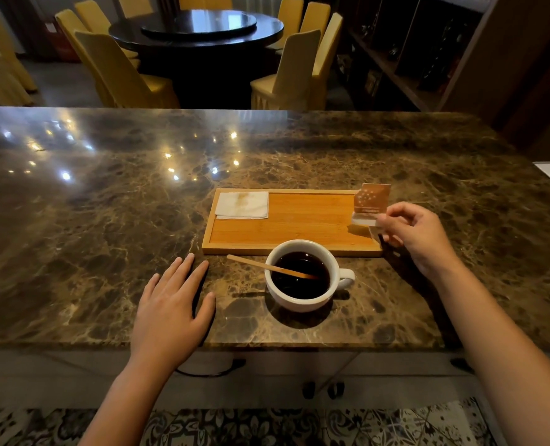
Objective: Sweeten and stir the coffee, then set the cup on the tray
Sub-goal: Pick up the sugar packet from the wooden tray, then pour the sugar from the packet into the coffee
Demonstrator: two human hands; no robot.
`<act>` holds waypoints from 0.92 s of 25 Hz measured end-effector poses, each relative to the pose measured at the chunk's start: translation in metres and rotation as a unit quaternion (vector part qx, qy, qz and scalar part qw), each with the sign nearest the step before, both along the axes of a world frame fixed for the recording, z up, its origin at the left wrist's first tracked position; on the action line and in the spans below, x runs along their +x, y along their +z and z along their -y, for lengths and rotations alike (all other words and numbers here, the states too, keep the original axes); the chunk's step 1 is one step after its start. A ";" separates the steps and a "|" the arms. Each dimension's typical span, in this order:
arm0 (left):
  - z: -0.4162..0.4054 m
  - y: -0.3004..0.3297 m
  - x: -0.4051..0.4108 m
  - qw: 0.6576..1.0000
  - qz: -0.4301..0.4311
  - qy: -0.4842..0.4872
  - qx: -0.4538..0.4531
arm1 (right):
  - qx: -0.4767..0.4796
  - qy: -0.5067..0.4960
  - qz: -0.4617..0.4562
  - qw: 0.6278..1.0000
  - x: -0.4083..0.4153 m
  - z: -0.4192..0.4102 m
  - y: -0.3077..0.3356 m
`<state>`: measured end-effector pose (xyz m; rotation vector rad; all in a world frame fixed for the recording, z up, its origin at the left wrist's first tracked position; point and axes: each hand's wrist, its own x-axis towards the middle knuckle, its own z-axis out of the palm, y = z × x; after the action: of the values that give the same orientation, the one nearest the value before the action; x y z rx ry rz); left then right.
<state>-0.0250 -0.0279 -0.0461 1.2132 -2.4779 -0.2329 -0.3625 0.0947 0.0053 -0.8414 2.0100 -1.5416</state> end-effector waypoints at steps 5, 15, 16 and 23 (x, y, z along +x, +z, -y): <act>0.000 -0.001 0.000 1.000 0.002 0.001 -0.003 | -0.091 0.030 0.068 0.993 0.018 -0.010 0.013; 0.000 -0.001 0.000 1.000 0.005 0.000 -0.001 | -0.032 0.165 -0.230 0.958 0.063 -0.005 0.056; 0.000 0.000 0.000 1.000 0.005 0.000 0.000 | -0.022 0.172 -0.266 0.948 0.065 -0.004 0.058; 0.000 0.000 0.000 1.000 0.005 -0.002 0.000 | 0.012 0.224 -0.446 0.866 0.074 0.000 0.070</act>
<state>-0.0250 -0.0277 -0.0464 1.2116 -2.4900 -0.2299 -0.2889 0.0944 0.0754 -2.1201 2.1178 -0.9026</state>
